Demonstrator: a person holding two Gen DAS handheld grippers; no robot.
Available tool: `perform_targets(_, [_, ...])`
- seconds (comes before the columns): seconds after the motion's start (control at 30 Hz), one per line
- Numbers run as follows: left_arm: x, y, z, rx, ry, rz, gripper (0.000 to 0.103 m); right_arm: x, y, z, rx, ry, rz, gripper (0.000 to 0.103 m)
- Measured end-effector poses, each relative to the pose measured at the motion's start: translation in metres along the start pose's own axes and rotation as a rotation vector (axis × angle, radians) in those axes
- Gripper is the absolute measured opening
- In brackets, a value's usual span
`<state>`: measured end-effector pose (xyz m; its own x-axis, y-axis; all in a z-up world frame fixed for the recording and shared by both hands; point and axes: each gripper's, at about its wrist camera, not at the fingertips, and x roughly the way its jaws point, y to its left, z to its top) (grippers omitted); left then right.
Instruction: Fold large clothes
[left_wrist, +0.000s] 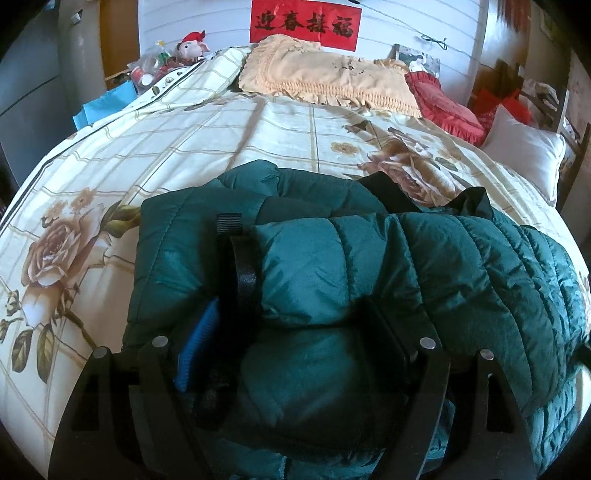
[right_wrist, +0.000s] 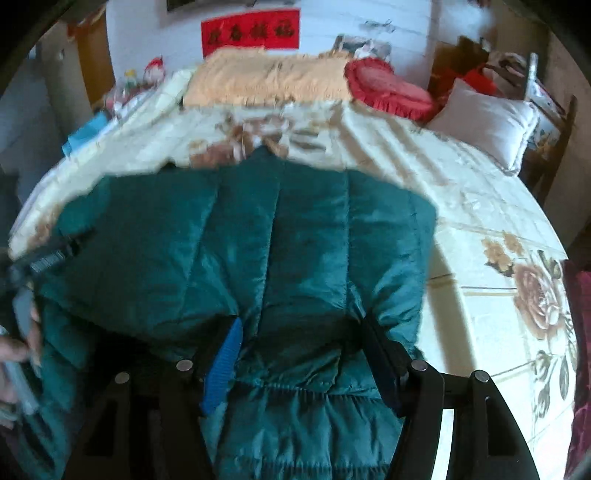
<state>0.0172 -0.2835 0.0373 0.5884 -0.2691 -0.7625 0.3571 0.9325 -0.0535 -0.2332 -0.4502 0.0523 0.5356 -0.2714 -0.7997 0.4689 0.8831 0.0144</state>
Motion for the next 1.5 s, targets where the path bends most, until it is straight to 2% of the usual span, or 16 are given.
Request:
perform_targets(0.13, [0.000,0.000,-0.001,0.000,0.000,0.001,0.080,-0.007,-0.008,0.015,0.047,-0.070,-0.026,0.066])
perform_targets(0.27, [0.000,-0.001,-0.001,0.002,-0.003,0.006,0.081,0.014,-0.007,0.036,0.107,-0.058,0.041,0.066])
perform_targets(0.37, [0.002,-0.001,-0.002,0.003,-0.004,0.011,0.081,0.034,0.011,0.049,0.094,-0.034,0.071,0.066])
perform_targets(0.47, [0.002,-0.001,-0.002,0.003,-0.003,0.008,0.082,0.064,0.032,0.047,0.022,0.035,0.005,0.071])
perform_targets(0.53, [0.002,-0.001,-0.002,0.004,-0.003,0.011,0.082,0.074,0.041,0.043,-0.037,0.033,-0.050,0.074])
perform_targets(0.63, [0.002,-0.001,-0.002,0.002,-0.004,0.010,0.082,0.063,0.037,0.042,-0.036,0.044,-0.042,0.074])
perform_targets(0.73, [0.002,-0.001,-0.002,0.001,-0.004,0.008,0.082,0.038,0.026,0.038,-0.007,0.006,-0.011,0.074])
perform_targets(0.87, [0.002,-0.001,-0.002,0.003,-0.005,0.010,0.082,0.017,0.011,0.020,-0.011,-0.018,-0.024,0.074])
perform_targets(1.0, [0.003,-0.002,-0.003,-0.003,-0.019,0.003,0.085,0.030,-0.005,0.003,0.006,0.042,-0.077,0.074])
perform_targets(1.17, [-0.004,0.000,-0.001,0.001,-0.006,-0.010,0.085,0.044,-0.012,-0.001,0.010,0.058,-0.056,0.075])
perform_targets(1.23, [-0.012,0.005,0.000,-0.008,0.012,-0.018,0.085,0.033,-0.016,0.000,0.029,0.058,-0.034,0.075])
perform_targets(1.33, [-0.032,0.019,-0.002,-0.039,0.001,-0.047,0.085,0.006,-0.036,-0.003,0.096,0.006,-0.003,0.075])
perform_targets(1.4, [-0.044,0.028,-0.003,-0.046,-0.013,-0.056,0.085,-0.009,-0.051,-0.007,0.130,-0.015,-0.019,0.075])
perform_targets(1.5, [-0.066,0.041,-0.012,-0.044,-0.031,-0.071,0.085,-0.019,-0.071,-0.014,0.167,0.001,-0.055,0.075])
